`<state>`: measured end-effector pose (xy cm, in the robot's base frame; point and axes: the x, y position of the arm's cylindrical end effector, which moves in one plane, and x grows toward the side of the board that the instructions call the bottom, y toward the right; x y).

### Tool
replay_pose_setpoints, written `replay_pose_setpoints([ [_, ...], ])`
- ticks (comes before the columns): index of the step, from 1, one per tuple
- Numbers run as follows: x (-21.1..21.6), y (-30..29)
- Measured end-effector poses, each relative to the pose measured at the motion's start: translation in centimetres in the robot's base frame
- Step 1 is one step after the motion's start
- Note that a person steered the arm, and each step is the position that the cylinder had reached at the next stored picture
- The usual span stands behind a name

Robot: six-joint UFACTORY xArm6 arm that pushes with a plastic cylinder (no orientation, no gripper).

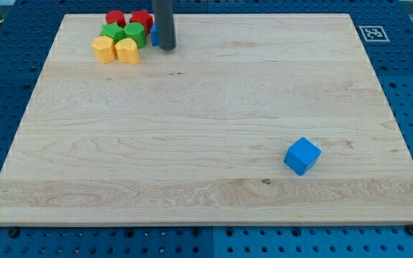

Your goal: Place the blue cube right to the yellow heart

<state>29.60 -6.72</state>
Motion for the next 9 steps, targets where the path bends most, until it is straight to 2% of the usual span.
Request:
replay_pose_setpoints([
  [2, 12.5, 5.7],
  [4, 24.2, 8.8],
  [5, 27.3, 14.1],
  [6, 27.0, 21.1],
  [7, 23.5, 23.6],
  [8, 19.6, 23.6],
  [9, 19.7, 23.6],
])
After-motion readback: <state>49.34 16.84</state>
